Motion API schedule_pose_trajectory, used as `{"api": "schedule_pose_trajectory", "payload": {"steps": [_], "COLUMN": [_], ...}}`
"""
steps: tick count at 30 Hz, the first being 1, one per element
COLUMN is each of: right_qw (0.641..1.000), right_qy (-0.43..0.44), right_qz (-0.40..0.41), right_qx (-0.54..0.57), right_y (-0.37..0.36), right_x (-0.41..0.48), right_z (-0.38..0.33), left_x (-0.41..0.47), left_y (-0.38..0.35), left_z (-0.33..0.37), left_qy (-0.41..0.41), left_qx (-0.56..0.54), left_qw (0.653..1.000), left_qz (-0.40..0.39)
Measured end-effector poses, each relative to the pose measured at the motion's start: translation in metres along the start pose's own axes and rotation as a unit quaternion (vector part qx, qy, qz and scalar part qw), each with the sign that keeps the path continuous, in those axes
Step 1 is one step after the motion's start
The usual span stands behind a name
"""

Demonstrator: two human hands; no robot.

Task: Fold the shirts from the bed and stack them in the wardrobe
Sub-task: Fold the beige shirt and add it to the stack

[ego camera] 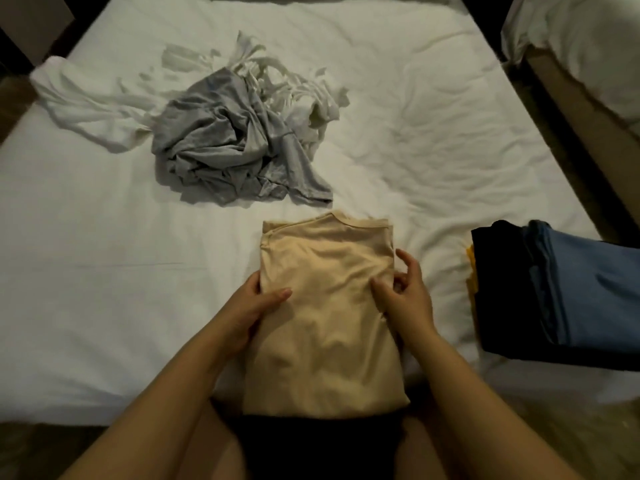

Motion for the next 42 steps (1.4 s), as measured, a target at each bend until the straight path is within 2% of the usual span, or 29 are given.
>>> {"api": "schedule_pose_trajectory", "payload": {"steps": [3, 6, 10, 14, 18, 20, 24, 30, 33, 40, 42], "right_qw": [0.996, 0.997, 0.998, 0.996, 0.969, 0.963, 0.977, 0.974, 0.98, 0.991, 0.991], "right_qy": [0.025, 0.003, -0.027, -0.061, -0.072, -0.076, -0.103, -0.115, -0.122, -0.113, -0.113], "right_qz": [-0.046, -0.041, -0.037, -0.056, -0.126, -0.118, -0.074, -0.082, -0.075, -0.062, -0.065], "right_qx": [-0.067, -0.064, -0.048, -0.043, -0.201, -0.229, -0.173, -0.177, -0.14, -0.038, -0.027], "right_y": [0.005, 0.007, 0.007, 0.012, 0.017, 0.015, 0.011, 0.017, 0.024, 0.033, 0.033], "right_x": [-0.021, -0.016, -0.014, -0.041, -0.082, -0.094, -0.102, -0.123, -0.131, -0.15, -0.159], "right_z": [0.006, 0.003, -0.003, 0.001, 0.013, 0.015, 0.016, 0.031, 0.036, 0.044, 0.045], "left_x": [-0.008, -0.004, -0.005, -0.027, -0.057, -0.067, -0.078, -0.092, -0.103, -0.13, -0.136], "left_y": [-0.004, -0.005, -0.003, -0.003, 0.0, 0.002, 0.001, 0.001, 0.004, 0.001, -0.001], "left_z": [-0.012, -0.013, -0.015, -0.03, -0.063, -0.076, -0.082, -0.088, -0.089, -0.093, -0.1], "left_qy": [-0.067, -0.101, -0.103, -0.089, -0.05, -0.052, -0.055, -0.016, 0.003, -0.014, 0.014], "left_qx": [0.104, 0.122, 0.14, 0.19, 0.299, 0.294, 0.253, 0.251, 0.218, 0.134, 0.085], "left_qw": [0.99, 0.984, 0.982, 0.972, 0.943, 0.943, 0.954, 0.953, 0.965, 0.981, 0.988], "left_qz": [0.068, 0.085, 0.078, 0.102, 0.138, 0.145, 0.149, 0.167, 0.148, 0.142, 0.129]}}
Point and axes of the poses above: each hand's wrist, its own x-axis towards the middle knuckle, its own y-axis out of the back of the hand, z = x × y, the point moved 1 cm from there along x, towards the middle knuckle, and after that the axes turned 1 degree about y, right-handed, at the moved point
